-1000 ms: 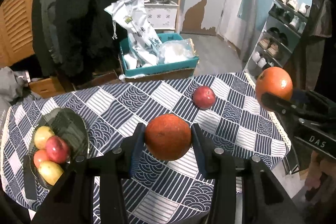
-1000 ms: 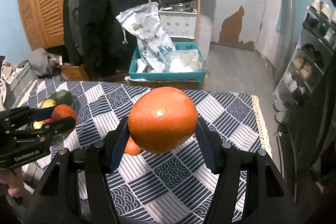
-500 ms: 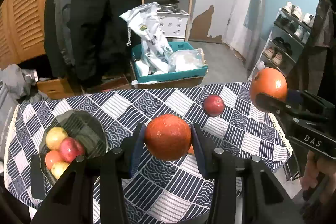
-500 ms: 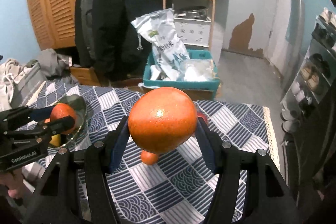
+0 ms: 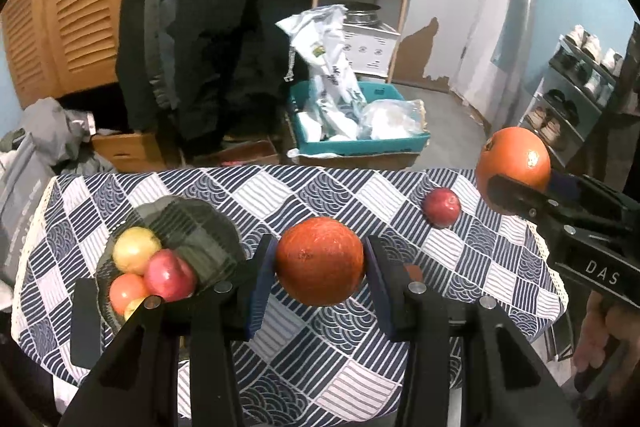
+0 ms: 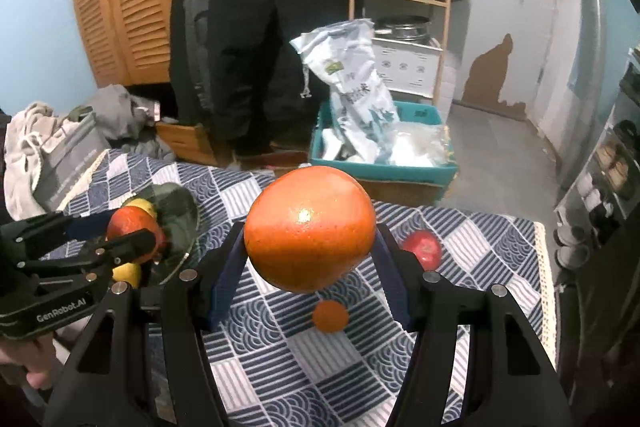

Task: Organize fruits
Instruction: 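Carry the small orange with the left tool while the right tool carries the large orange to the bowl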

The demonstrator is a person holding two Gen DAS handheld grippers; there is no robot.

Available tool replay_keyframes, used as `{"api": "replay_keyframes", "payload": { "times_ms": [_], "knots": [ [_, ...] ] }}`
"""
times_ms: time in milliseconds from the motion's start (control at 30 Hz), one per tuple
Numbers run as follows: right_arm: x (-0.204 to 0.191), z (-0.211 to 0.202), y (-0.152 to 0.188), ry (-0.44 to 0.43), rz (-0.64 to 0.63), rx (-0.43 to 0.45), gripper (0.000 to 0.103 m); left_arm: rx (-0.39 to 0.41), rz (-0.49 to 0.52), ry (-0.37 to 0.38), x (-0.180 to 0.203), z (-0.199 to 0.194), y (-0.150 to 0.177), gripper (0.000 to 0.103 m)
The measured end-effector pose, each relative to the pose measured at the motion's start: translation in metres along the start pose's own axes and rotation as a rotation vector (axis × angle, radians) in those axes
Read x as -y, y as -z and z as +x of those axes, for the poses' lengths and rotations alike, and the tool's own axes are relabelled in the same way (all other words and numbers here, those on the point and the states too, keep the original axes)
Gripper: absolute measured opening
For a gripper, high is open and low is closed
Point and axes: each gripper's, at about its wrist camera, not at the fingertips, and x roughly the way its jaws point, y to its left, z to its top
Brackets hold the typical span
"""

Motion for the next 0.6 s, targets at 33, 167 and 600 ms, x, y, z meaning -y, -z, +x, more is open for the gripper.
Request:
{"api": "replay_keyframes", "payload": {
  "times_ms": [33,167,600],
  "knots": [
    [-0.004,0.003,-0.002,-0.007,-0.003,-0.002,0.062,0.000,-0.007,-0.006,-0.004,0.000,0.001,0.045],
    [-0.017,0.013,-0.007,-0.028,-0.009,-0.010,0.062,-0.004,-0.029,-0.028,-0.020,0.002,0.002,0.045],
    [-0.067,0.066,-0.016,-0.106,-0.060,-0.071,0.062,-0.042,-0.104,-0.108,-0.074,0.017,0.016,0.045]
  ]
}}
